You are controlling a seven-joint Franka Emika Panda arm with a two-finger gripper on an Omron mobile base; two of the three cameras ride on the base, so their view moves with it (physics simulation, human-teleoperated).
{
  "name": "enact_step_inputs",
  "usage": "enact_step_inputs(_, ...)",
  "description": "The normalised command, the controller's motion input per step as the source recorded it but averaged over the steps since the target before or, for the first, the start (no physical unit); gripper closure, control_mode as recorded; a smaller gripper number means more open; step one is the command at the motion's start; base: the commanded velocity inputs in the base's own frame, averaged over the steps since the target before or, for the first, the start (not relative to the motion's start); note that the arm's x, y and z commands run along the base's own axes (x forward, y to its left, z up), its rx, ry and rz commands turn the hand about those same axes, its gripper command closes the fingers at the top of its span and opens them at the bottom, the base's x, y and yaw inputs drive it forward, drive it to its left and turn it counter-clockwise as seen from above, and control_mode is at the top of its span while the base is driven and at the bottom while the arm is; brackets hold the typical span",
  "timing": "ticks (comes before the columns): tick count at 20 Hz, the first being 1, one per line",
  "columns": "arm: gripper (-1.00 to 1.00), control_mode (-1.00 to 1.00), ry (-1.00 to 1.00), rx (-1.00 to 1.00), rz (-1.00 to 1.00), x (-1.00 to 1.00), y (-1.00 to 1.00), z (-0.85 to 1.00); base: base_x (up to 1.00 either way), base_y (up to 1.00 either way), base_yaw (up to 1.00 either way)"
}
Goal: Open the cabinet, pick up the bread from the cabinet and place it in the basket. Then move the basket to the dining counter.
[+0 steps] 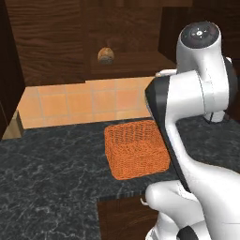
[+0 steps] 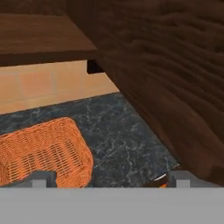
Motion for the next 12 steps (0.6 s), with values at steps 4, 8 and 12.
enact_step_inputs(4,-1.0,-1.0,-0.02,0.54,0.33,1.0,0.51,0.18,0.0,0.0,0.0)
enact_step_inputs(8,-1.0,-1.0,-0.27,0.19,0.38,1.0,0.38,0.0,0.0,0.0,0.0)
enact_step_inputs(12,-1.0,-1.0,-0.22,0.01,0.34,1.0,0.28,-0.03,0.0,0.0,0.0)
